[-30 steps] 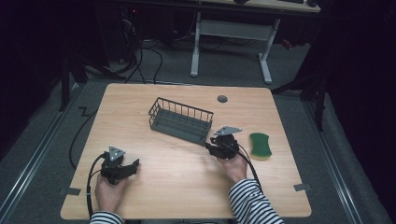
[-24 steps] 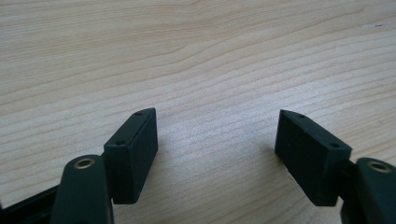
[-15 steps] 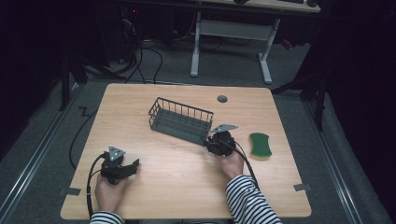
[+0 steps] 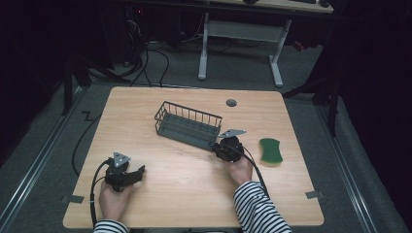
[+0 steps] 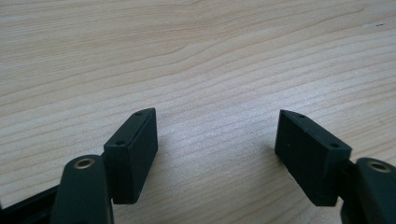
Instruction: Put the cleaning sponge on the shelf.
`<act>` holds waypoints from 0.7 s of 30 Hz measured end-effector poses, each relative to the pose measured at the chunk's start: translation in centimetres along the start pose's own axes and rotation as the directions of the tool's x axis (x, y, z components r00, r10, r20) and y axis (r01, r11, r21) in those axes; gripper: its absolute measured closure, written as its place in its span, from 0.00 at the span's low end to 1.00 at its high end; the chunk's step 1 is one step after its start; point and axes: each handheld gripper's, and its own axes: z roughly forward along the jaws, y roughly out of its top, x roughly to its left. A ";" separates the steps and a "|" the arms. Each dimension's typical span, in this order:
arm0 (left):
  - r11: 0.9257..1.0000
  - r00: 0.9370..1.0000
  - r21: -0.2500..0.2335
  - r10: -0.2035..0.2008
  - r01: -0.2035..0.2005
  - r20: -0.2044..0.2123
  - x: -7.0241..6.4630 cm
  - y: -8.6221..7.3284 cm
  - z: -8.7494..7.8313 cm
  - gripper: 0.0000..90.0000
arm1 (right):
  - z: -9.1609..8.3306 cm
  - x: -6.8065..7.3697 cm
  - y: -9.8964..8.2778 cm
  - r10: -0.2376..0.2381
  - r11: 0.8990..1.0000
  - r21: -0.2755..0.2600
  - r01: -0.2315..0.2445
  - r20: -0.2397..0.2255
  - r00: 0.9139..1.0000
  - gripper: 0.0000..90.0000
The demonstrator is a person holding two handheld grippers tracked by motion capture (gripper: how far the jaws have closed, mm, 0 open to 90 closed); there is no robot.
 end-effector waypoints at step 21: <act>1.000 1.000 0.001 0.002 -0.002 -0.002 0.0 0.0 0.0 0.34 | -0.3 0.2 -0.3 -0.035 0.999 0.016 0.035 -0.008 0.999 0.96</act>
